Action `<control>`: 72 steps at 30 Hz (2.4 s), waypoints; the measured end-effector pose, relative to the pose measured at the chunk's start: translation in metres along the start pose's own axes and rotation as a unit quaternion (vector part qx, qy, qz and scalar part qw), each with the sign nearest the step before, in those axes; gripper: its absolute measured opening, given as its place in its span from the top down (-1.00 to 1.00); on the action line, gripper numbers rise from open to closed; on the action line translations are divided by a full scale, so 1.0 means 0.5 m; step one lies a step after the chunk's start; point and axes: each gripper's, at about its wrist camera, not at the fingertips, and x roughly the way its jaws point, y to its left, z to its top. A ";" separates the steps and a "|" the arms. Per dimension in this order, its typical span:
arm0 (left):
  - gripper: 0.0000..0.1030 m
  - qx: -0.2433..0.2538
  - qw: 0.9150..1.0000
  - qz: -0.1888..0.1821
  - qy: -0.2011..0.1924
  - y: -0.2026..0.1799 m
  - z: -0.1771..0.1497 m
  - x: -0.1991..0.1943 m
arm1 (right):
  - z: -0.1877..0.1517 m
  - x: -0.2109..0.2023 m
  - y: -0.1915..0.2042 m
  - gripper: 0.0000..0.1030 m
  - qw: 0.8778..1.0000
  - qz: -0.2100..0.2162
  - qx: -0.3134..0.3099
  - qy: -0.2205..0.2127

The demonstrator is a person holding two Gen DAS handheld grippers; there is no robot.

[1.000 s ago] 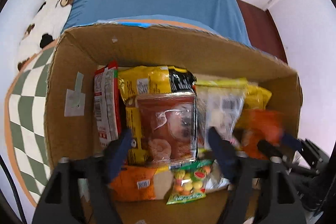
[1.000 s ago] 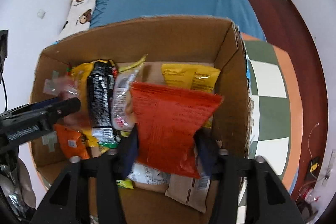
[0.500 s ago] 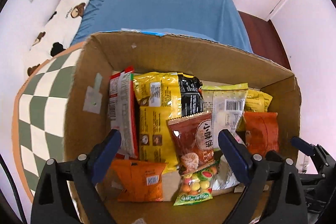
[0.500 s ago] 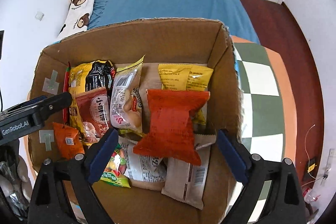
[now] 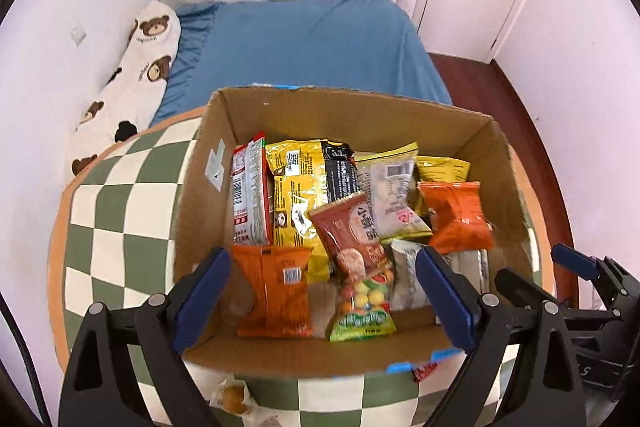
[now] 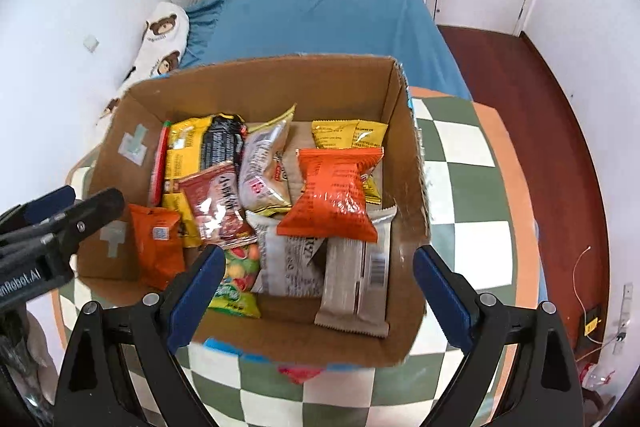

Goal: Organize snacks
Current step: 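Move both tools back toward the last two snacks, then grasp the egg-yolk pastry with the left tool while the right tool grasps the red candy, then lift both items and carry them over the box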

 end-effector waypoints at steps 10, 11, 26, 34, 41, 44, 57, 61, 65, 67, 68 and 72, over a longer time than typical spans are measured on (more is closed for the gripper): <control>-0.84 0.017 0.998 -0.003 -0.054 -0.015 -0.071 -0.138 | -0.076 -0.155 0.028 -0.88 0.998 0.003 -0.009 -0.069; -0.84 0.017 0.998 -0.002 -0.056 -0.015 -0.079 -0.149 | -0.081 -0.166 0.030 -0.88 0.997 0.003 -0.009 -0.074; -0.84 -0.013 0.998 0.034 -0.058 0.007 -0.173 -0.152 | -0.193 -0.195 0.019 -0.88 0.996 0.050 0.021 -0.069; -0.84 -0.063 0.994 0.079 0.042 0.084 -0.263 -0.009 | -0.255 0.003 -0.010 -0.50 0.998 0.054 0.017 0.022; -0.83 -0.133 0.981 0.092 0.110 0.175 -0.331 0.060 | -0.273 0.142 0.001 -0.46 0.996 0.062 0.003 0.066; -0.83 -0.147 0.977 0.091 0.128 0.203 -0.349 0.077 | -0.280 0.182 0.011 -0.21 0.995 0.062 -0.002 0.083; -0.83 -0.174 0.968 0.035 0.179 0.270 -0.380 0.174 | -0.358 0.193 0.101 0.15 0.987 0.104 -0.033 0.121; -0.80 -0.170 0.963 0.014 0.209 0.277 -0.385 0.234 | -0.383 0.197 0.125 0.15 0.985 0.109 -0.033 0.132; -0.16 -0.168 0.962 0.013 0.216 0.278 -0.397 0.256 | -0.394 0.208 0.142 0.15 0.984 0.105 -0.032 0.139; -0.14 -0.165 0.963 0.013 0.213 0.277 -0.402 0.253 | -0.394 0.216 0.153 0.15 0.984 0.103 -0.032 0.140; -0.14 -0.167 0.964 0.013 0.208 0.278 -0.404 0.249 | -0.393 0.218 0.151 0.15 0.984 0.102 -0.032 0.141; -0.13 -0.168 0.965 0.012 0.199 0.267 -0.414 0.231 | -0.392 0.214 0.149 0.18 0.985 0.100 -0.033 0.140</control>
